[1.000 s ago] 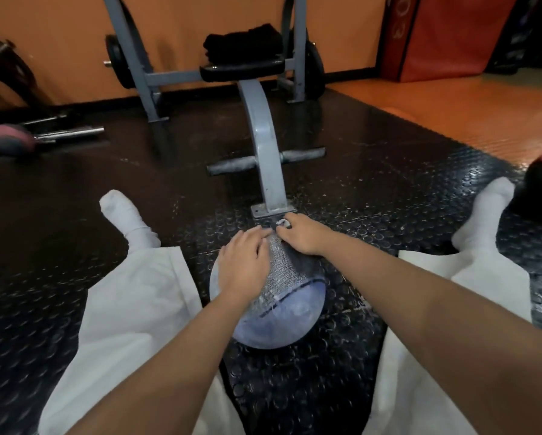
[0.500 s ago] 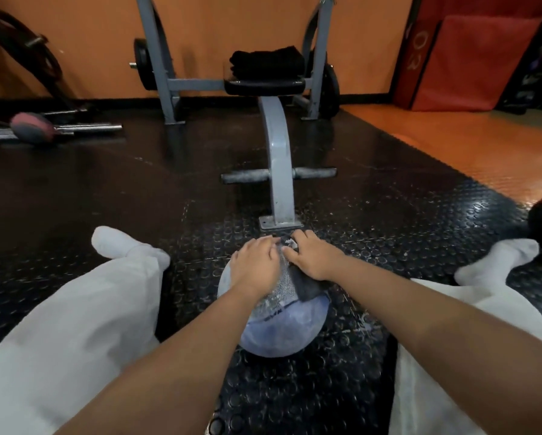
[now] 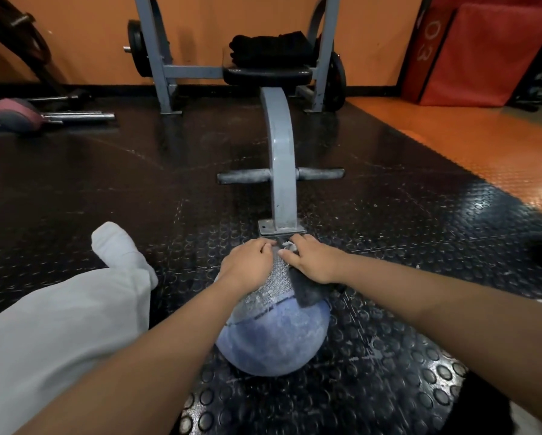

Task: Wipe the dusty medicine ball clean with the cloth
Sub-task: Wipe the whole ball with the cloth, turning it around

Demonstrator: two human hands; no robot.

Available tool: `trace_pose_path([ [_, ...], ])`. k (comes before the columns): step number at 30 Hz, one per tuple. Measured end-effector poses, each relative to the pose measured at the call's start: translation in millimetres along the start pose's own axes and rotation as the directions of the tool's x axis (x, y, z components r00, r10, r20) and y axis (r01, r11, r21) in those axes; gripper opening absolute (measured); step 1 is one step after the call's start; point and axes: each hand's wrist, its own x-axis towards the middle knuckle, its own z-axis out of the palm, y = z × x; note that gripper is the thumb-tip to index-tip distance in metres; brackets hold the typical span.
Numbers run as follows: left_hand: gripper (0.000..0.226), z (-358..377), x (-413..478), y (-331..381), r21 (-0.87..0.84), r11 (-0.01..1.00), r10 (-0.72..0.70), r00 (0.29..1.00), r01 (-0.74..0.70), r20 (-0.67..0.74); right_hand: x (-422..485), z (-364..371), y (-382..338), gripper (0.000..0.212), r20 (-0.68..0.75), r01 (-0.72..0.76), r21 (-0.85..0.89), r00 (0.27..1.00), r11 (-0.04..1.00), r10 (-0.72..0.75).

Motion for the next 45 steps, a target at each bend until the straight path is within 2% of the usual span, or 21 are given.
trace_pose_path([
  [4,0.04,0.7,5.7,-0.2,-0.027,0.999,-0.036,0.999,0.036,-0.015,5.8,9.1,3.6,0.05,-0.053,-0.04,0.082,0.998,0.996,0.044],
  [8,0.04,1.2,12.9,3.4,-0.063,0.994,-0.084,0.996,0.084,0.001,16.7,13.5,5.1,0.046,-0.095,-0.093,0.297,0.987,0.95,0.126],
  [10,0.041,-0.5,15.7,6.2,-0.071,0.991,-0.115,0.993,0.116,0.018,20.3,21.3,0.4,0.045,-0.172,-0.134,0.368,0.963,0.92,0.208],
  [12,0.041,-3.5,16.9,6.3,-0.072,0.988,-0.132,0.991,0.135,0.035,19.0,30.5,-6.0,0.044,-0.244,-0.146,0.357,0.939,0.922,0.244],
  [14,0.04,-6.5,16.1,5.0,-0.091,0.986,-0.134,0.99,0.138,0.046,18.5,34.0,-9.9,0.042,-0.263,-0.125,0.294,0.943,0.948,0.206],
  [16,0.037,-7.4,12.1,4.6,-0.108,0.987,-0.12,0.992,0.123,0.037,27.6,29.6,-7.9,0.038,-0.236,-0.097,0.294,0.957,0.951,0.171],
  [18,0.034,-3.4,6.6,7.1,-0.094,0.992,-0.087,0.996,0.088,0.019,40.8,21.3,-3.8,0.032,-0.153,-0.114,0.379,0.971,0.918,0.183],
  [20,0.032,1.3,3.7,10.4,-0.093,0.993,-0.067,0.998,0.066,-0.005,45.0,19.0,-0.4,0.036,-0.118,-0.151,0.39,0.97,0.908,0.212],
  [22,0.032,0.0,5.0,10.9,-0.119,0.989,-0.096,0.995,0.09,-0.039,33.9,27.2,-2.6,0.042,-0.207,-0.144,0.369,0.95,0.918,0.233],
  [24,0.029,-3.2,10.1,6.7,-0.155,0.981,-0.125,0.991,0.116,-0.05,11.1,41.0,-11.5,0.039,-0.352,-0.064,0.298,0.92,0.952,0.172],
  [26,0.026,-6.6,13.4,1.8,-0.178,0.978,-0.114,0.993,0.109,-0.018,-3.5,48.5,-18.6,0.036,-0.423,-0.015,0.217,0.899,0.976,0.108],
  [28,0.022,-9.0,11.8,-1.9,-0.233,0.969,-0.077,0.997,0.08,0.022,4.7,41.3,-16.4,0.033,-0.391,0.005,0.25,0.915,0.968,0.096],
  [30,0.018,-9.4,5.7,-3.6,-0.312,0.949,-0.043,0.999,0.051,0.033,23.5,30.3,-8.0,0.03,-0.278,0.003,0.396,0.954,0.918,0.117],
  [32,0.018,-5.8,-0.8,-1.9,-0.365,0.931,-0.039,0.999,0.034,-0.007,37.9,21.9,0.7,0.029,-0.145,-0.068,0.487,0.977,0.871,0.158],
  [34,0.022,-1.7,-5.5,2.0,-0.359,0.932,-0.062,0.997,0.039,-0.053,40.9,23.4,7.8,0.026,-0.124,-0.103,0.47,0.976,0.877,0.181],
  [37,0.024,-5.5,-6.7,6.8,-0.381,0.922,-0.095,0.994,0.067,-0.056,26.6,28.6,13.3,0.028,-0.161,-0.057,0.485,0.975,0.873,0.153],
  [40,0.022,-10.4,-4.2,6.1,-0.388,0.92,-0.085,0.995,0.059,-0.051,14.4,35.2,23.4,0.04,-0.165,0.022,0.429,0.985,0.903,0.054],
  [43,0.024,-8.8,-5.1,7.1,-0.374,0.927,-0.055,0.997,0.033,-0.049,5.6,39.3,36.2,0.059,-0.121,0.037,0.376,0.993,0.926,0.01],
  [45,0.024,-7.2,-7.0,9.7,-0.362,0.932,-0.053,0.997,0.03,-0.052,4.3,38.3,40.5,0.06,-0.096,0.036,0.336,0.995,0.941,-0.004],
])
